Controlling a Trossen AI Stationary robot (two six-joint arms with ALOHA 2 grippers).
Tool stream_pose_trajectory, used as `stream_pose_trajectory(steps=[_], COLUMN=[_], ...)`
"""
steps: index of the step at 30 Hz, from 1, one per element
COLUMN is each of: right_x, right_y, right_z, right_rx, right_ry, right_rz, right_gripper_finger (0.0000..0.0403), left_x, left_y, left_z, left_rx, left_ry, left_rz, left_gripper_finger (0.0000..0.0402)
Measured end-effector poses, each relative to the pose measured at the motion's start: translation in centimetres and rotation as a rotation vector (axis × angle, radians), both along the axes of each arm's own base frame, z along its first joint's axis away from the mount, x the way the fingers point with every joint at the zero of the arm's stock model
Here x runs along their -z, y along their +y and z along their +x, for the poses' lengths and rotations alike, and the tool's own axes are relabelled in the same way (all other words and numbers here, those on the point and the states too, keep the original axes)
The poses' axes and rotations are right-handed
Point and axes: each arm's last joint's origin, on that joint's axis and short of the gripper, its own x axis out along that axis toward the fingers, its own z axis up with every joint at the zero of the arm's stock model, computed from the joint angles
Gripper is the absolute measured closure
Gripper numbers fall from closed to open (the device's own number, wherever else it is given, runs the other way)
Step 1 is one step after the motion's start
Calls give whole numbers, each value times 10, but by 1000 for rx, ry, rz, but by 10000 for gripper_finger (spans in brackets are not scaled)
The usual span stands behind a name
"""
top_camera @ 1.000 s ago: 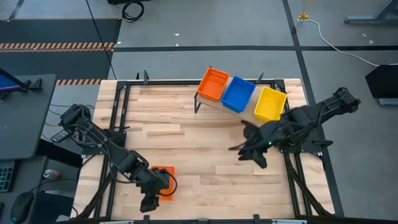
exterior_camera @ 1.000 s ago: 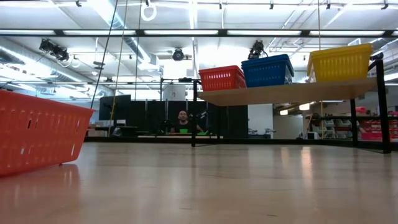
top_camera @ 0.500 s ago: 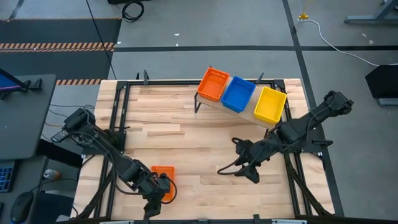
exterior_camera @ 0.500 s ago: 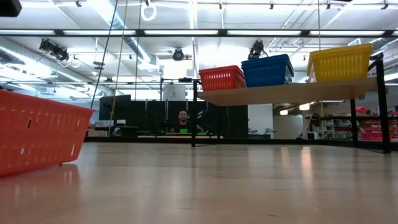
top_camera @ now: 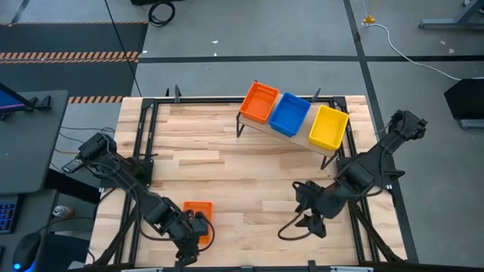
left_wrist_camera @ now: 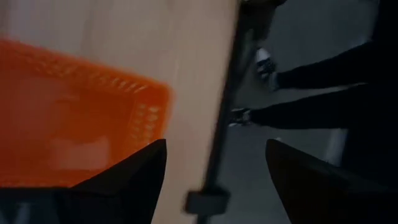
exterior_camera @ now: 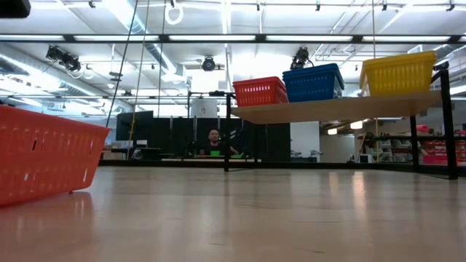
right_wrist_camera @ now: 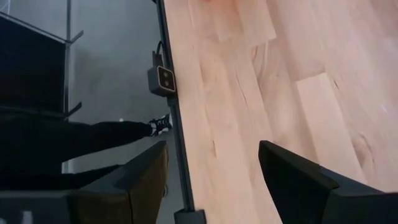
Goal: Stack baskets on shelf by color
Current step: Stack the orange basket on the orange basket on the shelf
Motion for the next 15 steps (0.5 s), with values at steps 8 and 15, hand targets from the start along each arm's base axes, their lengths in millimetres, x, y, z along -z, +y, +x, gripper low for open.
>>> stream_pose_trajectory(steps=[8, 15], right_x=[0, -1], right_y=[8, 6], right_z=[-7, -6], right_rx=[34, 84], right_ry=[-33, -56], right_rz=[-37, -53], right_gripper_finger=[147, 147], left_x=[5, 22], left_y=[-1, -5], left_z=[-11, -10], left_rx=[58, 141], left_ry=[-30, -17], left_rz=[155, 271], left_gripper_finger=[120, 120])
